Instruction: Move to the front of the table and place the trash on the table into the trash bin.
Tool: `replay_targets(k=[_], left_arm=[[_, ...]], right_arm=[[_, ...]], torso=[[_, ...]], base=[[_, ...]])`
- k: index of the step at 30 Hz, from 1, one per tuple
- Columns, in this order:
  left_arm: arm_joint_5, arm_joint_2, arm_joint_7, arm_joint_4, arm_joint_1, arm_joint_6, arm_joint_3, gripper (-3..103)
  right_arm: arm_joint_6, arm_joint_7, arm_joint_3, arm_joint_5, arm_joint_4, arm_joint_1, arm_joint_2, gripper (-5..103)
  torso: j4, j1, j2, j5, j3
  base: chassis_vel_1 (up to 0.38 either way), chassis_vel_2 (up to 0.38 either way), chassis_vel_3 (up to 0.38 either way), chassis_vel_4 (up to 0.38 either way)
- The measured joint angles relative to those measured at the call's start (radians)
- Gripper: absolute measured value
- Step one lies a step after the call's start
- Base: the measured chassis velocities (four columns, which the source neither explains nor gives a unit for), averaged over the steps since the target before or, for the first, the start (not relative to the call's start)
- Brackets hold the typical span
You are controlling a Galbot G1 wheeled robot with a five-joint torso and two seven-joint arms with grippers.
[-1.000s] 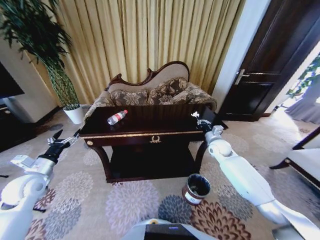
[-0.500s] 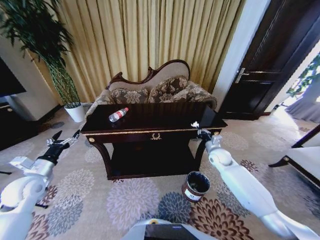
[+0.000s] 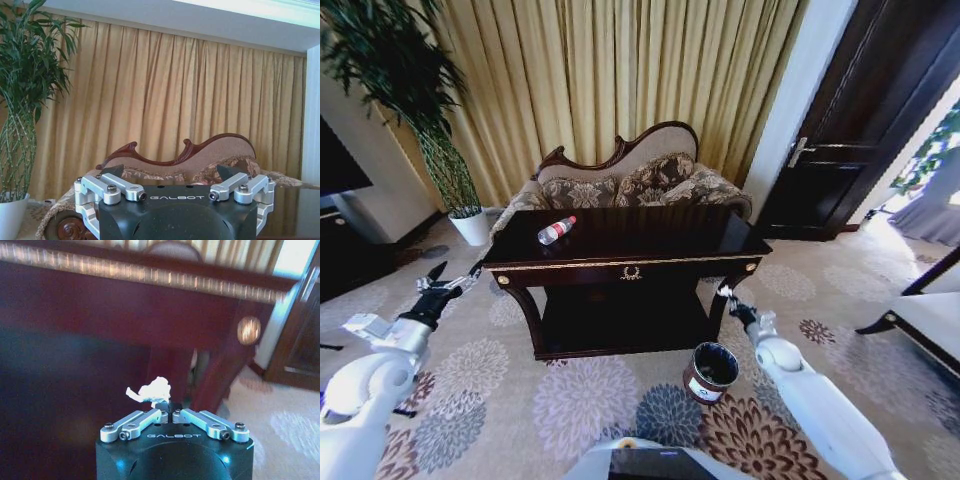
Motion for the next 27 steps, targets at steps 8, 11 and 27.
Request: replay_targets(k=[8, 11, 27], left_arm=[[-0.002, 0.004, -0.001, 0.002, 0.004, 0.0, -0.011, 100], [-0.002, 0.002, -0.001, 0.002, 0.008, 0.0, -0.011, 100], [-0.007, 0.005, 0.002, -0.003, 0.014, -0.006, -0.019, 100]], right_arm=[[-0.039, -0.027, -0.03, -0.135, -0.174, 0.026, 0.074, 0], [-0.048, -0.042, -0.046, -0.154, -0.218, 0.042, 0.084, 0], [-0.078, -0.011, -0.08, -0.259, -0.374, 0.139, 0.099, 25]], torso=[[0.0001, 0.0, 0.0, 0.0005, 0.0], [0.0005, 0.0, 0.0, 0.0001, 0.0], [0.0, 0.0, 0.0, 0.0002, 0.0]], base=[[0.0, 0.0, 0.0, 0.0], [0.0, 0.0, 0.0, 0.0], [0.0, 0.0, 0.0, 0.0]])
